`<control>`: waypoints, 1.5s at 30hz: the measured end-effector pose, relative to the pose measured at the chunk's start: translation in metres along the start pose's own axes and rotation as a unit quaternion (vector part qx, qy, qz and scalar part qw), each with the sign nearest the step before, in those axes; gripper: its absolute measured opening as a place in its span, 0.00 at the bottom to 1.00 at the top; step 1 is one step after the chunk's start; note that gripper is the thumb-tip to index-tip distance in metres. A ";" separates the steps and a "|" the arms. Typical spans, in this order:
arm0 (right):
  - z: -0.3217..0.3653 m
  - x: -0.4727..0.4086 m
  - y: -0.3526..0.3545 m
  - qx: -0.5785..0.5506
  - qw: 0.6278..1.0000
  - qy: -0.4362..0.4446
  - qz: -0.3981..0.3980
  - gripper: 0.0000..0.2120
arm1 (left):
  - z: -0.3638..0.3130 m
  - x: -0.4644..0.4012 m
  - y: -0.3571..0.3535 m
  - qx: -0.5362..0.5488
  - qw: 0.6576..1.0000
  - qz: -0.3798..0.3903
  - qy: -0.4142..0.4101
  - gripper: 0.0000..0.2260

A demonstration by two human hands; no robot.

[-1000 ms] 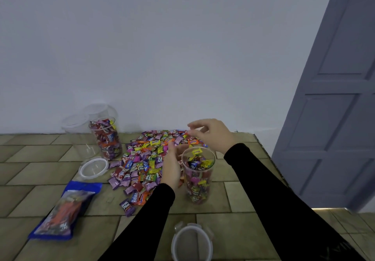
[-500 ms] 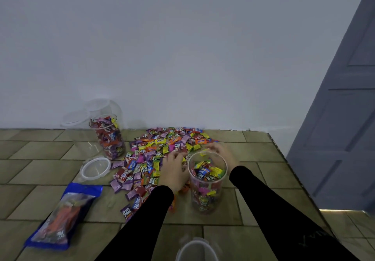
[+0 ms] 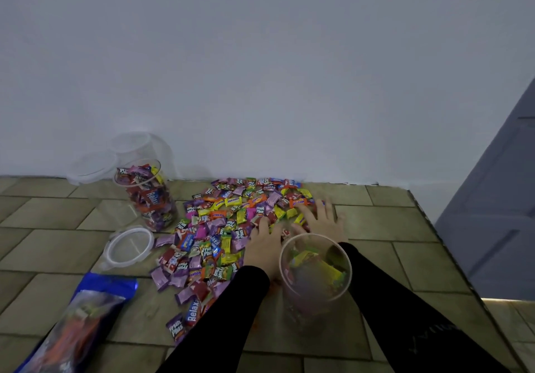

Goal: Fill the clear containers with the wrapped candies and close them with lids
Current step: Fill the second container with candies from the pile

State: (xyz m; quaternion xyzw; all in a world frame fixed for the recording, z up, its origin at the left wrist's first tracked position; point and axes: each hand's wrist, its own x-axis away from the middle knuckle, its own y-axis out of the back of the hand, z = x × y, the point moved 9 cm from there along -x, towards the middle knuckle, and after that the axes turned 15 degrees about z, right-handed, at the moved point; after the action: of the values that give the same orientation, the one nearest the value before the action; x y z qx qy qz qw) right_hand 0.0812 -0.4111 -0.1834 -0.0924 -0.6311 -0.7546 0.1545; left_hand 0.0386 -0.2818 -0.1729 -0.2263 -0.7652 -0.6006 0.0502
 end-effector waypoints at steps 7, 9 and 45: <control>0.009 -0.012 0.012 0.026 0.997 -0.009 -0.074 0.24 | 0.000 -0.019 0.008 -0.018 1.000 -0.018 -0.009 0.15; 0.016 -0.012 0.013 0.042 0.996 0.008 -0.077 0.23 | -0.001 -0.019 0.011 -0.024 0.999 -0.023 -0.002 0.14; 0.004 0.104 0.120 -0.550 0.787 0.131 -0.248 0.16 | -0.001 0.053 0.081 0.433 0.875 -0.196 -0.090 0.06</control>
State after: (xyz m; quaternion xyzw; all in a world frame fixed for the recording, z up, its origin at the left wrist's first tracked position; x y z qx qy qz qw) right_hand 0.0260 -0.4382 -0.0372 0.0975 -0.0843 -0.9911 -0.0334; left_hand 0.0237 -0.2535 -0.0810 -0.0805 -0.9786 -0.1841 -0.0452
